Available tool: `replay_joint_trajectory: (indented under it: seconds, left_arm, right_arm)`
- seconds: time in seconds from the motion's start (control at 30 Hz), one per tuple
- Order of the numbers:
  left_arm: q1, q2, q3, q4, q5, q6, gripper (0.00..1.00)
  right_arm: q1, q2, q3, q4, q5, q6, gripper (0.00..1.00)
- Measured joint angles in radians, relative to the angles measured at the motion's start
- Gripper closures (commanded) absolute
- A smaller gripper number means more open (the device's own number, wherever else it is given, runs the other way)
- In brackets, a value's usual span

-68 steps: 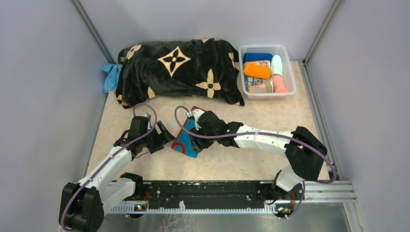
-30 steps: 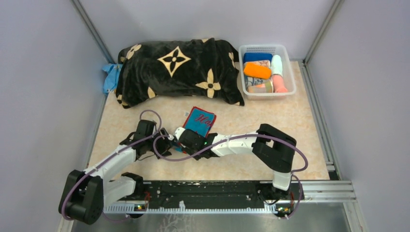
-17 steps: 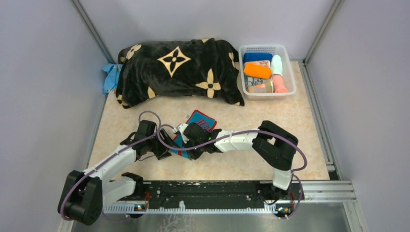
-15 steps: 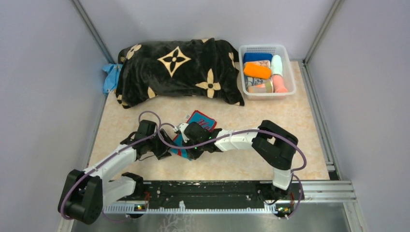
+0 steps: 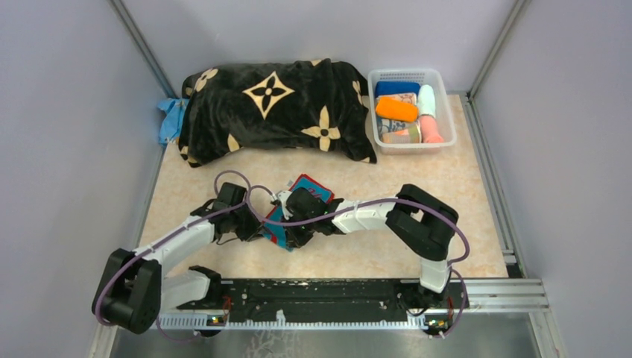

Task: Roll the towels
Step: Roll the towel at the center of the board.

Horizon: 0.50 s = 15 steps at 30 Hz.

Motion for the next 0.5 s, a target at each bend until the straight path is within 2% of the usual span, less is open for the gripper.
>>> replay_joint_trajectory:
  seconds: [0.07,0.1,0.13,0.2,0.37,0.5]
  left_arm:
    - [-0.003,0.013,0.009,-0.007,-0.011,0.002,0.92]
    - [-0.005,0.020,0.014,-0.011,-0.013,0.003,0.93]
    - [-0.006,0.026,0.021,-0.016,-0.015,0.003,0.89]
    - [-0.008,0.036,0.031,-0.027,-0.020,0.004,0.74]
    - [-0.010,0.029,0.057,-0.068,-0.069,0.027,0.53]
    - [-0.008,0.001,0.062,-0.087,-0.121,0.046,0.50]
  right_arm:
    - [-0.005,0.000,-0.013,0.025,-0.017,0.010,1.00]
    - [-0.008,0.000,-0.018,0.034,-0.025,0.014,1.00]
    - [-0.011,0.000,-0.023,0.045,-0.035,0.018,1.00]
    - [-0.019,0.000,-0.033,0.064,-0.052,0.024,1.00]
    - [-0.037,0.000,-0.050,0.089,-0.101,0.047,1.00]
    - [-0.063,0.000,-0.069,0.098,-0.167,0.075,1.00]
